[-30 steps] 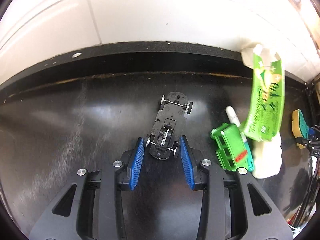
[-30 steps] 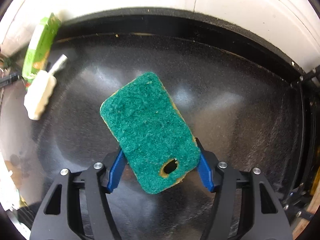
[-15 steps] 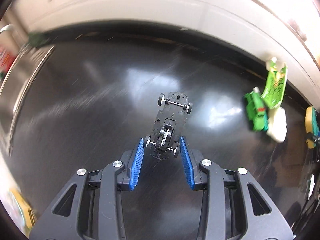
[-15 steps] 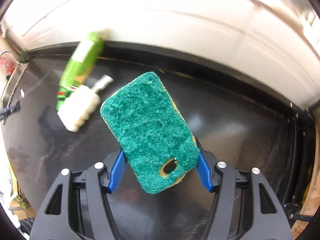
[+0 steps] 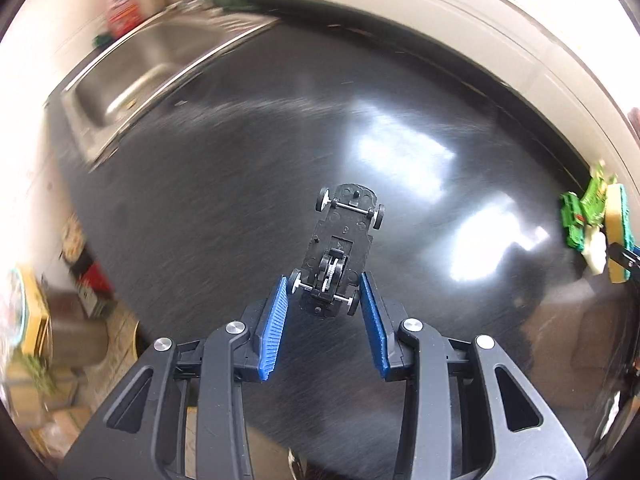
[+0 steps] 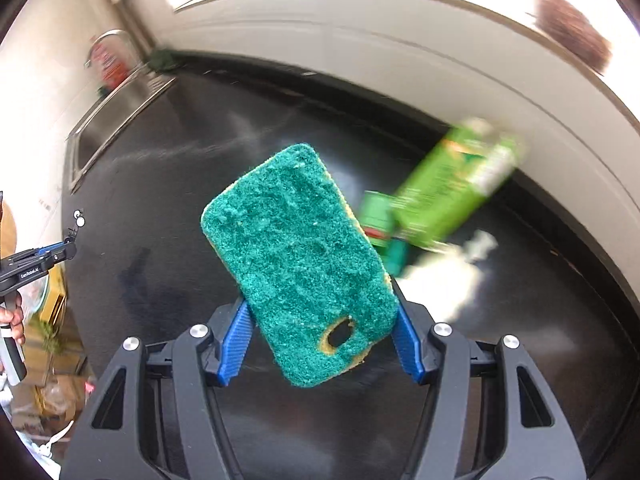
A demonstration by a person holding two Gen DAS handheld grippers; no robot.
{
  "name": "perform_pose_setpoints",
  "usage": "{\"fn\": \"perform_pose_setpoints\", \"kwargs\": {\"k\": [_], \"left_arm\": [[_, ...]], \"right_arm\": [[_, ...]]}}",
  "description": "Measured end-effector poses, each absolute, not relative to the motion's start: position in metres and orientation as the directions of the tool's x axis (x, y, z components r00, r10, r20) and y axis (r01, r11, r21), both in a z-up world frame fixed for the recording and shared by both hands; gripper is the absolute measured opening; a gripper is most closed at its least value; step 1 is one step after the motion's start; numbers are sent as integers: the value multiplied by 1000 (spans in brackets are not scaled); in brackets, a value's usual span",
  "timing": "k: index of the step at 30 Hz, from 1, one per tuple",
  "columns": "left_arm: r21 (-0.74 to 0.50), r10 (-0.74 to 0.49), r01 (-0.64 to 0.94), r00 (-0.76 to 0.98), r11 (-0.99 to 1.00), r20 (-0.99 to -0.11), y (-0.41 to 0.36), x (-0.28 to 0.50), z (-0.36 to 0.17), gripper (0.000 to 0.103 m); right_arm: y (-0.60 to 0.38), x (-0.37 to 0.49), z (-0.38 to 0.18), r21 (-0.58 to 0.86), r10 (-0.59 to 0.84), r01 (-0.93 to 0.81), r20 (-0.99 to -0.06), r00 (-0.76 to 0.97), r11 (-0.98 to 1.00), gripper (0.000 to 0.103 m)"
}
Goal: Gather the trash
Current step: 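Carry the sponge and chassis in both grippers over the trash bin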
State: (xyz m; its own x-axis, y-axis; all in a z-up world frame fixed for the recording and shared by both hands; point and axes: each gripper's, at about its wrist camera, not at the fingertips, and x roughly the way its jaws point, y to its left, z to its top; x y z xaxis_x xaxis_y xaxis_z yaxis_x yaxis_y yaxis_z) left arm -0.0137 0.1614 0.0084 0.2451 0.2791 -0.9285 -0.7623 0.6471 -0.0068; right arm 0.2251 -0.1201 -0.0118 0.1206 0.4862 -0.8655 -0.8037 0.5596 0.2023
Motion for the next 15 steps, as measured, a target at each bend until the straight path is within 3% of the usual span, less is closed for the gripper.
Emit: {"fn": "perform_pose_setpoints", "kwargs": {"k": [15], "left_arm": [[-22,320,-947,129,319,-939,192,-206,-4,36]], "right_arm": [[58,35,-25,208,449,-967,-885,-122,146,61]]}}
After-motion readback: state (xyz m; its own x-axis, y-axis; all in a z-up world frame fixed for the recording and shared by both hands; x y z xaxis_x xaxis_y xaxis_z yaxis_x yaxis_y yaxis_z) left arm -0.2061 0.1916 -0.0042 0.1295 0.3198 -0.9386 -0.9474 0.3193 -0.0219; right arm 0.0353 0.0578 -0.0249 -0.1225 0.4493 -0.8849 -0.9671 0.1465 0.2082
